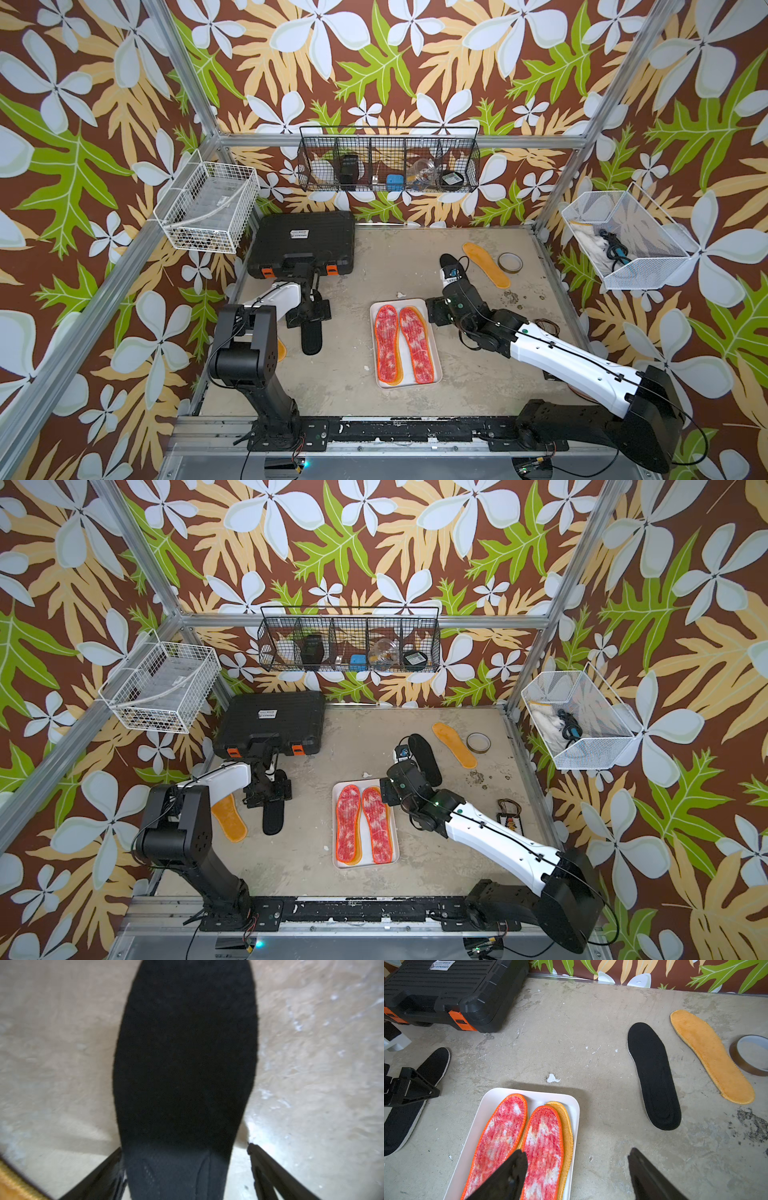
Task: Put the insoles into the storage box
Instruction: Pick up the insole from the center of the board.
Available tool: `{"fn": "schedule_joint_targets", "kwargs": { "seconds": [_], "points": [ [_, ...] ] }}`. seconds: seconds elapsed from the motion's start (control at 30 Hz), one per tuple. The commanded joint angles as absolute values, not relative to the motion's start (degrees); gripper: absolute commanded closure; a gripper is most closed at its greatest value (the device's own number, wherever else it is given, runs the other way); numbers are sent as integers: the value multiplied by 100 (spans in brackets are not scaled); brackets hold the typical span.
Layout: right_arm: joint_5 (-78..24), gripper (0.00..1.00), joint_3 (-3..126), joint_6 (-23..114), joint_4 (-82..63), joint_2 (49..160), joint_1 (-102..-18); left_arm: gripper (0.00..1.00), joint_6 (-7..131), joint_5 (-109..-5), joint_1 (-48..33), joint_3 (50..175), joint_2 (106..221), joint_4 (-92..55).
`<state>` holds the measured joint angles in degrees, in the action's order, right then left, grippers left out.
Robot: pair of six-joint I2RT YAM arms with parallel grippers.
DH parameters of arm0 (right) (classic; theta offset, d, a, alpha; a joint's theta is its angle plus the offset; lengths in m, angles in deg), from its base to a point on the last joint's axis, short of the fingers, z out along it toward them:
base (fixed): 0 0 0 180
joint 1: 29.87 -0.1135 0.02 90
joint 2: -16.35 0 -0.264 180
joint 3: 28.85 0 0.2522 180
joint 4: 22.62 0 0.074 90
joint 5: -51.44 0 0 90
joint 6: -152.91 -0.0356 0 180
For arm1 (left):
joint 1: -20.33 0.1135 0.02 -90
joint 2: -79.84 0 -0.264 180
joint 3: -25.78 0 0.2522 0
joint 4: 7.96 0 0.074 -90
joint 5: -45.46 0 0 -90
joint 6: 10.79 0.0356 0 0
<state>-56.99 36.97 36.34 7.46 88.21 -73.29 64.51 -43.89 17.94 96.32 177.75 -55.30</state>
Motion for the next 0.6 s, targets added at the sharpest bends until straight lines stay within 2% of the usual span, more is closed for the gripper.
{"fn": "schedule_joint_targets", "kwargs": {
  "seconds": [0.0, 0.07, 0.13, 0.27, 0.57],
  "points": [
    [-5820, 20, 3756, 3690, 736, 8771, -7327, 12, 6135, -4056, 1805, 9518, 17775, -5580],
    [-5833, 19, 3766, 3710, 753, 8722, -7328, 16, 6092, -4067, 1805, 9517, 17784, -5556],
    [-5834, 20, 3757, 3721, 753, 8694, -7329, 27, 6042, -4054, 1805, 9535, 17780, -5538],
    [-5842, 19, 3753, 3692, 777, 8682, -7325, 41, 5979, -3808, 1726, 9575, 17677, -5555],
    [-5833, 18, 3761, 3676, 819, 8658, -7324, 41, 5926, -3694, 1502, 9596, 17242, -5725]
  ]
}}
